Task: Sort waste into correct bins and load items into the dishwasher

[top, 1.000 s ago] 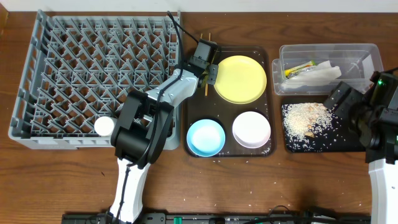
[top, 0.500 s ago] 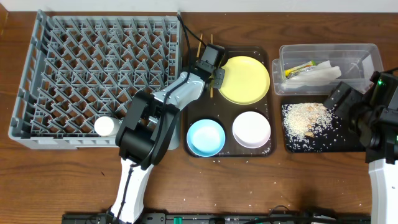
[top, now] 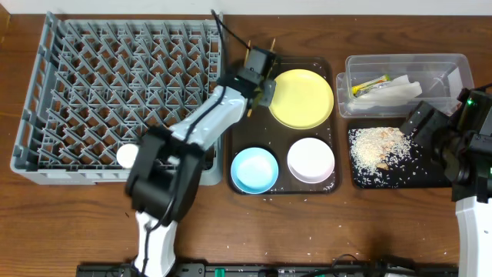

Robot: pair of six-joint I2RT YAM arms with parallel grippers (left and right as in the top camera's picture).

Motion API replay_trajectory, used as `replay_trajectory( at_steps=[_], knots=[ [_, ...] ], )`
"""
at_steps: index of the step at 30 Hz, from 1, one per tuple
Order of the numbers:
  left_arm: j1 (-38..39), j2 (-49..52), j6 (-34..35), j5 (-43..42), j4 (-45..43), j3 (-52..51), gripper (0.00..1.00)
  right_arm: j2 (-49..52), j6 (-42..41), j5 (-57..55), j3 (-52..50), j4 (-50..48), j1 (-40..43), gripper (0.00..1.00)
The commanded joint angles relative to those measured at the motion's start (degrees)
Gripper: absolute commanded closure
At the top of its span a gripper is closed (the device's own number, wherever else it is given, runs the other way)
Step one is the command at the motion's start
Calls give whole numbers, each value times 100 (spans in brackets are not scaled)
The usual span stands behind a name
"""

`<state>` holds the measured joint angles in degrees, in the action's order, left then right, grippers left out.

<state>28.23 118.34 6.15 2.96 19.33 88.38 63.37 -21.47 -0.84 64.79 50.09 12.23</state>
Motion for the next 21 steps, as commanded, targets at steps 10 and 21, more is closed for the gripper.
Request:
replay_trajectory(
  at_steps=[10,21],
  knots=[
    [-743,-1261,299,289,2190,11,92,11,-37,-22,22,9,13,1],
    [-1311,-1174,468,280,2564,-2,91,11,-37,-22,22,9,13,1]
  ],
)
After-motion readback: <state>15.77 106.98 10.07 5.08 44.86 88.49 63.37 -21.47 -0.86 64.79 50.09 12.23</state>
